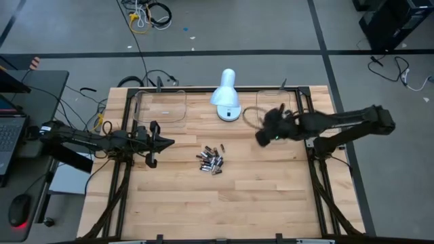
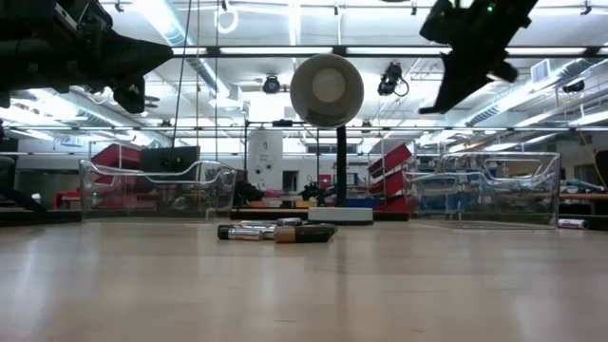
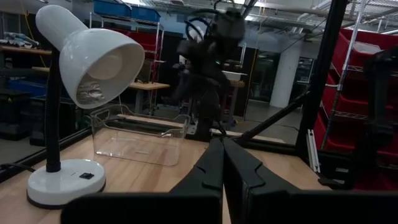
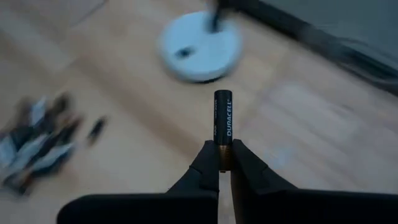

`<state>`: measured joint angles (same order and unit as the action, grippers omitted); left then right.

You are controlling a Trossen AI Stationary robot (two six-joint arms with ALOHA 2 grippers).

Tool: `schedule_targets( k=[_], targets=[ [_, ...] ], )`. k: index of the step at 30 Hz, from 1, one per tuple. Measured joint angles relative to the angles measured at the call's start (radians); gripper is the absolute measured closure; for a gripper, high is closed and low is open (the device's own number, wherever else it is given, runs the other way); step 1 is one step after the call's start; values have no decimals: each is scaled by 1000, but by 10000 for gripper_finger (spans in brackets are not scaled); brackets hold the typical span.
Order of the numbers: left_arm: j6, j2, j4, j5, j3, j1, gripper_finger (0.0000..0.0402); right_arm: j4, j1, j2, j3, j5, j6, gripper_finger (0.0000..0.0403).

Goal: Sort batteries
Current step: Put the black battery in the transparent bin

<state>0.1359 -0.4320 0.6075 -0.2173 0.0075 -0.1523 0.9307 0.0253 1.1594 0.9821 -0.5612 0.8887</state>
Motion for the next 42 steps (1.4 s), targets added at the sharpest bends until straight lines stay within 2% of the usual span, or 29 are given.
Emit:
schedule_targets(
  k=[4, 9, 15, 30, 42],
  targets=[
    [0, 0, 0, 0, 0, 0, 400, 69, -100, -37, 0, -8, 72, 394],
    [0, 0, 0, 0, 0, 0, 400, 84, -210, -15, -6, -9, 62, 394],
    [6, 0, 0, 0, 0, 0, 400, 66, -319, 28, -76, 31, 51, 394],
    [7, 0, 1, 0, 0, 0, 400, -388, -478, 33, -312, 186, -62, 394],
    [7, 0, 1, 0, 0, 0, 400, -509, -564, 33, -405, 190, -88, 394]
  ],
)
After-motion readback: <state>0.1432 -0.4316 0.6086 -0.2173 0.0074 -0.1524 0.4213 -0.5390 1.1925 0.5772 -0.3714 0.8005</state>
